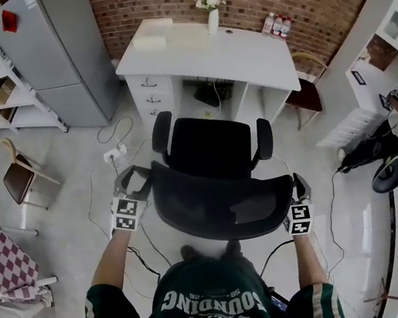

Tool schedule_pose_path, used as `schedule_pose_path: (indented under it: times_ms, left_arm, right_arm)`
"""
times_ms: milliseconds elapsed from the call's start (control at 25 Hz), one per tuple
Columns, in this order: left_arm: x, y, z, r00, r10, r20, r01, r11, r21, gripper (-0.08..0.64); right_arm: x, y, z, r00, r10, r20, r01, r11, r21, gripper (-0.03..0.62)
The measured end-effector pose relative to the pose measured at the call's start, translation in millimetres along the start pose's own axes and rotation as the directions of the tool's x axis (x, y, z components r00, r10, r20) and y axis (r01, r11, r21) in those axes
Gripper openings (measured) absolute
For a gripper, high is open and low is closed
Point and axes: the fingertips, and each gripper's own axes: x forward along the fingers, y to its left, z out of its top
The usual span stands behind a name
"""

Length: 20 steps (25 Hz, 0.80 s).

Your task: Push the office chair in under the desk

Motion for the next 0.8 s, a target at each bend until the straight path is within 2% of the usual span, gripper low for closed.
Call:
schedule_pose_path:
  times_ms: [360, 800]
  left_arm:
    - [3.1, 24.3, 1.8, 1.0, 0.01, 0.009, -0.01, 1.0, -0.008, 0.258]
    - [37.1, 49.6, 8.5, 1.0, 0.029, -0.009, -0.03, 0.999, -0.019, 0.258]
  right_arm:
    - [18.3, 15.0, 9.7, 1.0, -0.006, 0.001, 0.006, 1.0, 0.002, 0.299]
    - [64.3, 6.5, 27.9, 1.0, 0.016, -0.006, -0.016, 1.0, -0.001, 0.299]
